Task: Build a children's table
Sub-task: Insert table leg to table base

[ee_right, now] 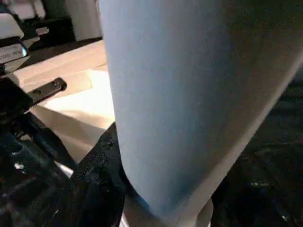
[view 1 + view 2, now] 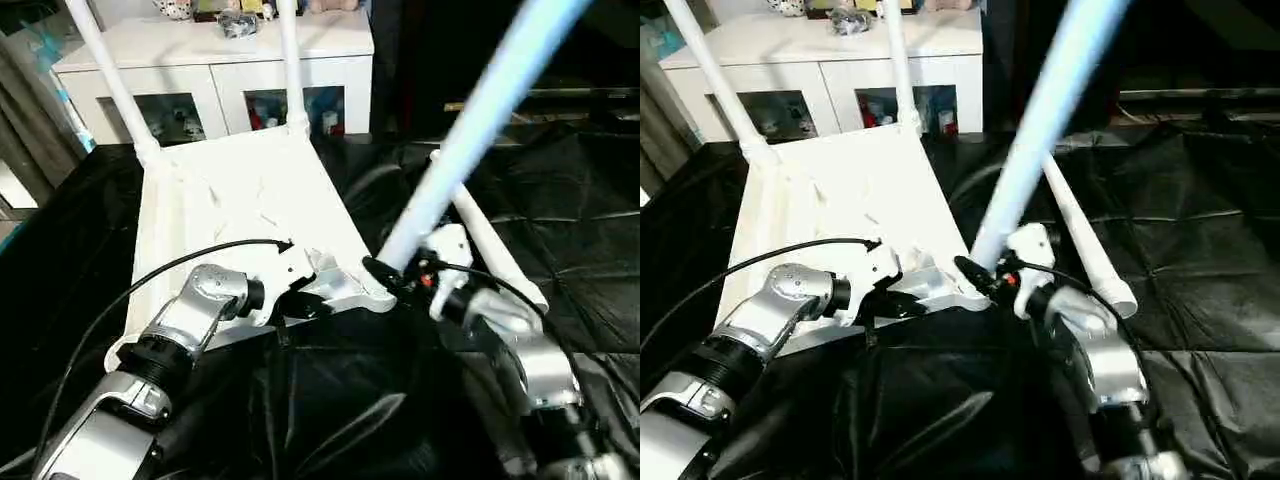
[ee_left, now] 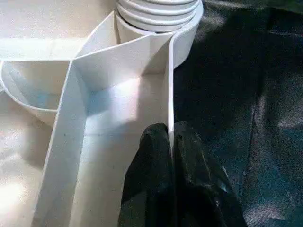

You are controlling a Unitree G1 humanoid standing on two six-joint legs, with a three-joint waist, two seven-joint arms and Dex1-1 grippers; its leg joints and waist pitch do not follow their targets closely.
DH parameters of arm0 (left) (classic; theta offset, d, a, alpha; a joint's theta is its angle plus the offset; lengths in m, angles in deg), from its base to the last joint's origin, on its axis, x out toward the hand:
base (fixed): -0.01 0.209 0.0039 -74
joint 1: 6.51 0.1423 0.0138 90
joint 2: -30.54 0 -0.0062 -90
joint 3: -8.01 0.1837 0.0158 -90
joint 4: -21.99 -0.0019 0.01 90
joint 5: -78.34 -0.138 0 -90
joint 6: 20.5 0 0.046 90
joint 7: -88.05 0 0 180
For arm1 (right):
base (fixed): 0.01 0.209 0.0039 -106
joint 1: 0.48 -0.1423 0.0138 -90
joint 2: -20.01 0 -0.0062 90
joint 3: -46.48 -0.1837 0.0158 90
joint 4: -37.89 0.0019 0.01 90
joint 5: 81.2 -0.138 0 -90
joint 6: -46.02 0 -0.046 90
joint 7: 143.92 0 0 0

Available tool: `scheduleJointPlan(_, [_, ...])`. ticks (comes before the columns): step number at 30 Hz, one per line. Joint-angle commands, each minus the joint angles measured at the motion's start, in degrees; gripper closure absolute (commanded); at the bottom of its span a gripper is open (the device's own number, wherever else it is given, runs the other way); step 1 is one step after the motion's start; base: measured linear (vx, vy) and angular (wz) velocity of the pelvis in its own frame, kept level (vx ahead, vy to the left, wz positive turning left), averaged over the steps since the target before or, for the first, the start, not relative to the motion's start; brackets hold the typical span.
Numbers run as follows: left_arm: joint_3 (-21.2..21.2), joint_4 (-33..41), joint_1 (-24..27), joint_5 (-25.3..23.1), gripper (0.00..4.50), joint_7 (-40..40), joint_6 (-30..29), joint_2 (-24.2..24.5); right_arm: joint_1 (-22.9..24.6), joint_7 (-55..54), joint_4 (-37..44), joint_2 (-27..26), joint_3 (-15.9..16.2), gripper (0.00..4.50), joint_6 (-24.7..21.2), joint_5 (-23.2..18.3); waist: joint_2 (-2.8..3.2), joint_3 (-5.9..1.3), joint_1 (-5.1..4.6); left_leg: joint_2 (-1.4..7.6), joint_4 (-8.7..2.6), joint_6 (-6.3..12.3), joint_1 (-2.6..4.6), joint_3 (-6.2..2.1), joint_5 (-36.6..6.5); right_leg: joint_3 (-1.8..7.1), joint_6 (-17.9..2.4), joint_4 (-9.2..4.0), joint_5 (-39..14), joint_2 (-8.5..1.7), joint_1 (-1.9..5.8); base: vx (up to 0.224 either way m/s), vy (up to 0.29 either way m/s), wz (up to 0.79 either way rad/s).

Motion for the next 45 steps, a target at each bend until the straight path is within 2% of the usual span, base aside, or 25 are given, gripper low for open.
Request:
scheduleJointPlan(1, [-2.2,0.8,-1.2,0.2,4.5,-0.4,1.1,0.9,0.2,1.8,-3.1,0.7,1.7,2.59,-1.9,1.8,-1.96,-3.02,-0.29,3.46,-4.47,1.06,1.48,-2.22,-19.6,2.83,-8.5,-6.28,-27.4,-4.61,0.8,0.0,0.0,0.0])
scheduleJointPlan(2, [-2.1,0.9,-1.1,0.2,4.5,-0.2,1.1,0.9,-0.1,2.0,-3.3,0.8,1.8,2.59,-1.9,1.8,-1.6,-3.02,-0.27,3.49,-4.51,0.93,1.53,-2.36,-19.8,2.86,-8.5,-6.17,-27.6,-4.68,0.8,0.0,0.0,0.0])
scheduleJointPlan(3, [-2.0,1.1,-1.0,0.2,4.5,0.1,1.0,1.0,-0.6,2.8,-3.8,1.0,2.1,2.59,-2.0,1.7,-2.07,-2.99,-0.36,3.53,-4.55,0.91,1.47,-2.31,-19.9,2.83,-8.5,-6.23,-27.7,-4.63,0.8,0.0,0.0,0.0])
scheduleJointPlan(5, [-1.7,1.3,-1.0,0.1,4.5,0.8,1.2,1.3,-1.7,5.3,-4.6,1.4,2.9,2.59,-2.5,1.4,-1.89,-3.0,-0.39,3.5,-4.52,0.71,1.52,-2.36,-20.3,2.84,-8.6,-6.18,-27.7,-4.69,0.79,0.0,0.0,0.0])
scheduleJointPlan(6, [-1.6,1.4,-1.0,0.0,4.5,1.2,1.3,1.5,-2.2,6.6,-5.1,1.8,3.5,2.59,-2.9,1.3,-2.41,-3.05,-0.28,3.53,-4.47,1.03,1.48,-2.33,-19.6,2.91,-8.8,-6.05,-27.2,-4.74,0.84,0.0,0.0,0.0])
scheduleJointPlan(7, [-1.2,1.6,-1.1,-0.3,4.5,2.0,1.5,1.8,-3.0,8.7,-5.8,2.5,4.4,2.59,-3.2,1.3,-2.59,-3.05,-0.26,3.53,-4.47,1.19,1.41,-2.25,-19.1,2.95,-8.9,-6.09,-26.8,-4.77,0.86,0.0,0.0,0.0])
scheduleJointPlan(9, [-0.8,1.8,-1.3,-0.5,4.5,3.1,1.9,2.2,-3.9,11.0,-6.9,3.3,5.4,2.59,-3.4,1.5,-2.41,-3.2,-0.09,3.65,-4.44,1.6,1.39,-2.14,-17.5,2.98,-9.7,-5.84,-23.9,-4.68,0.9,0.0,0.0,0.0])
scheduleJointPlan(12, [-0.1,3.1,-1.5,-0.5,4.5,5.9,2.6,3.2,-5.5,15.6,-9.1,4.6,6.8,2.59,-3.3,1.9,-3.0,-3.32,-0.07,3.8,-4.56,1.61,1.24,-2.11,-17.0,2.91,-11.1,-5.35,-20.4,-4.63,1.21,0.0,0.0,0.0])
scheduleJointPlan(13, [0.0,3.4,-1.5,-0.5,4.5,6.2,2.6,3.3,-5.6,16.0,-9.3,4.7,6.9,2.59,-3.2,2.0,-2.89,-3.33,0.0,3.83,-4.58,1.61,1.24,-2.13,-16.9,2.93,-11.4,-5.22,-19.9,-4.64,1.23,0.0,0.0,0.0])
scheduleJointPlan(14, [0.1,3.7,-1.6,-0.5,4.5,6.6,2.6,3.5,-5.7,16.5,-9.6,4.9,7.0,2.59,-3.1,2.0,-2.8,-3.22,0.09,3.97,-4.63,1.39,1.52,-2.05,-17.4,3.0,-11.8,-5.24,-19.2,-4.6,0.96,0.0,0.0,0.0])
scheduleJointPlan(16, [0.2,4.3,-1.8,-0.5,4.5,7.6,2.9,4.0,-6.6,18.3,-11.0,5.5,7.5,2.59,-2.5,2.4,-3.04,-3.19,0.09,3.99,-4.73,1.24,1.41,-2.01,-17.0,2.99,-12.8,-4.97,-16.7,-4.55,1.18,0.0,0.0,0.0])
scheduleJointPlan(17, [0.1,4.5,-2.0,-0.4,4.5,8.2,3.3,4.2,-7.3,20.1,-11.7,5.9,7.9,2.59,-2.2,2.5,-3.43,-2.73,-0.02,3.97,-4.88,1.41,1.29,-1.96,-17.2,2.99,-12.9,-5.07,-16.4,-4.48,1.0,0.0,0.0,0.0])
scheduleJointPlan(25, [0.0,7.8,-1.0,0.6,4.5,11.0,3.3,4.5,-8.4,26.7,-12.7,7.1,9.9,2.59,-0.7,2.5,-3.65,-2.14,0.34,4.18,-5.08,1.34,1.51,-1.92,-18.0,3.19,-13.7,-4.97,-16.4,-4.61,0.99,0.0,0.0,0.0])
scheduleJointPlan(28, [-0.2,8.1,-0.6,0.5,4.5,11.2,3.6,4.5,-8.1,27.8,-12.9,6.8,10.0,2.59,0.2,2.4,-4.02,-1.9,0.45,4.28,-5.22,1.22,1.55,-1.88,-17.7,3.28,-13.9,-5.02,-16.0,-4.66,0.95,0.0,0.0,0.0])
scheduleJointPlan(32, [-0.4,8.4,-0.3,0.4,4.5,11.5,3.9,4.5,-7.2,29.2,-12.2,6.6,10.2,2.59,0.9,2.0,-4.15,-1.61,0.54,4.28,-5.35,1.36,1.5,-1.87,-17.8,3.31,-14.1,-5.06,-16.2,-4.67,0.95,0.0,0.0,0.0])
scheduleJointPlan(40, [-1.0,8.8,-0.3,0.7,4.5,12.1,3.3,4.8,-6.0,29.2,-11.4,5.8,10.2,2.59,1.5,1.9,-4.09,-1.39,0.55,4.37,-5.66,0.73,1.66,-1.92,-19.0,3.4,-13.8,-5.33,-17.8,-4.77,0.87,0.0,0.0,0.0])
scheduleJointPlan(45, [-1.3,8.9,-0.2,0.9,4.5,12.2,3.0,4.6,-5.3,27.8,-11.4,5.3,10.0,2.59,1.7,2.4,-4.13,-1.43,0.46,4.42,-5.81,0.78,1.71,-1.85,-18.5,3.39,-14.0,-5.35,-16.7,-4.72,0.92,0.0,0.0,0.0])
